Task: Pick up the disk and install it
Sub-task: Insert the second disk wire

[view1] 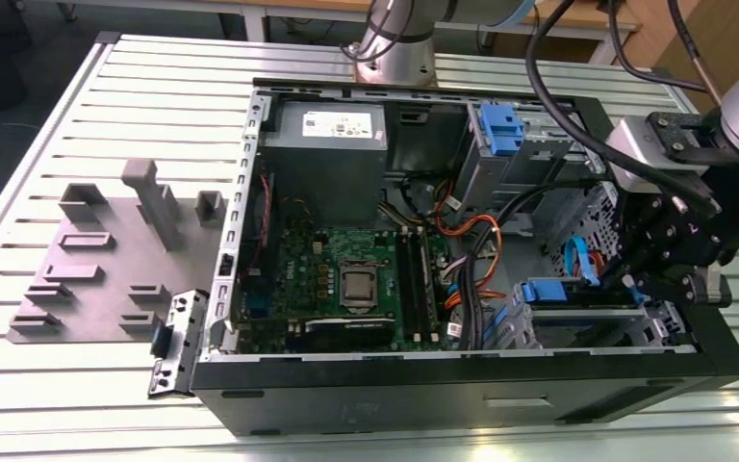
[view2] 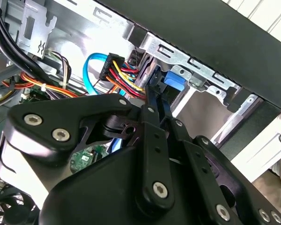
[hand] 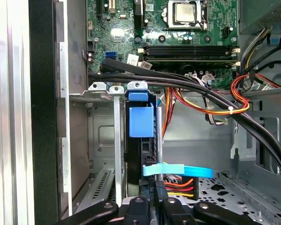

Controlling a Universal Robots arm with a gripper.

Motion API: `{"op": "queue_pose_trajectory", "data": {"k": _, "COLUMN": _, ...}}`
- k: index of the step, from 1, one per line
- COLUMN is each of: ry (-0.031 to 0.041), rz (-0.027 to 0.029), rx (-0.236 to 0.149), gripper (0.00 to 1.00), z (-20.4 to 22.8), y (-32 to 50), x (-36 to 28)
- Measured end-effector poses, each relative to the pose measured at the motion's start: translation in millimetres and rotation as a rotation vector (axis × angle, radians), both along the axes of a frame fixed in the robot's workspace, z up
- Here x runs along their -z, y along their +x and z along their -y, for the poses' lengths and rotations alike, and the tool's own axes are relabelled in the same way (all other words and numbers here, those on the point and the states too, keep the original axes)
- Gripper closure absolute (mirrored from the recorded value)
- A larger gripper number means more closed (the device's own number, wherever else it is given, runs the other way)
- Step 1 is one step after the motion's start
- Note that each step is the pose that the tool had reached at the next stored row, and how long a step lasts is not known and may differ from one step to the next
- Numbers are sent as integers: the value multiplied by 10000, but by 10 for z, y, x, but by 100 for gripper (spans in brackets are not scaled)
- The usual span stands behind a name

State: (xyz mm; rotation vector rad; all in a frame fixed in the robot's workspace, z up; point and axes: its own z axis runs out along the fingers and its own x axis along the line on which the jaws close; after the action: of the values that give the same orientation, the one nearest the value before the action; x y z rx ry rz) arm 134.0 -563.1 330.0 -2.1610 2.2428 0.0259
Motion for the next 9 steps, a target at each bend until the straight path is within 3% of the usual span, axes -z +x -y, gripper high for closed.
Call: {"op": "queue_pose_trajectory", "data": {"k": 9, "ry": 0, "rz": 0, "rx": 0, "gripper": 83, "z": 0, "y": 0, "x": 19}}
